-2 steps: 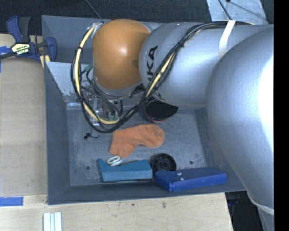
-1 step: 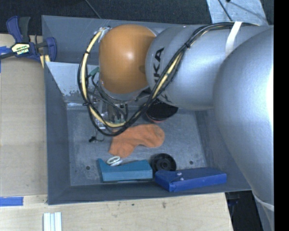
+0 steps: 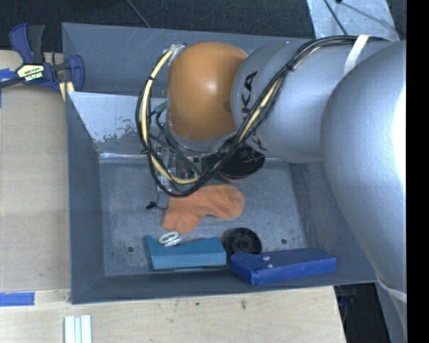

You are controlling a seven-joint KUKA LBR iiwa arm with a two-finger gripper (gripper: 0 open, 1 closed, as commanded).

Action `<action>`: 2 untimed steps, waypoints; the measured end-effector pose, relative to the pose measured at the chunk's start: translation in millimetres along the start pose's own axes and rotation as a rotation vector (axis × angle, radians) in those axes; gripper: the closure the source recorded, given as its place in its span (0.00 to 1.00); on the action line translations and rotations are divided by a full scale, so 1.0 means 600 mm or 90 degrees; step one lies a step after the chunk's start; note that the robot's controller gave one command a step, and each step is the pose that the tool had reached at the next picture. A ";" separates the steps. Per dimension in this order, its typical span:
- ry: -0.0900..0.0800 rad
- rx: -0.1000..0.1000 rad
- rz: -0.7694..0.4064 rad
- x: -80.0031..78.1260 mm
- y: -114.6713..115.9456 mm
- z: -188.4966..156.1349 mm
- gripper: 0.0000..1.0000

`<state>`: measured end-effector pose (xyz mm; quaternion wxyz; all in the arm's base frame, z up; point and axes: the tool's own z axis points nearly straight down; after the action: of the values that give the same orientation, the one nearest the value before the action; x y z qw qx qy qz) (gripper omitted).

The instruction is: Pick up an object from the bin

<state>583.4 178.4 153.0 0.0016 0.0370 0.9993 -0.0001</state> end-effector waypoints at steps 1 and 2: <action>0.000 0.000 -0.038 0.010 -0.021 0.036 0.00; 0.000 -0.001 -0.106 0.027 -0.099 0.086 0.00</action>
Offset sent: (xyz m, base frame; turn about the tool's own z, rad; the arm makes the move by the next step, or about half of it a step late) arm -0.0264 -0.0719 -0.0613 -0.1477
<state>562.7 120.3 101.5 0.0017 -0.0459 0.9989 0.0003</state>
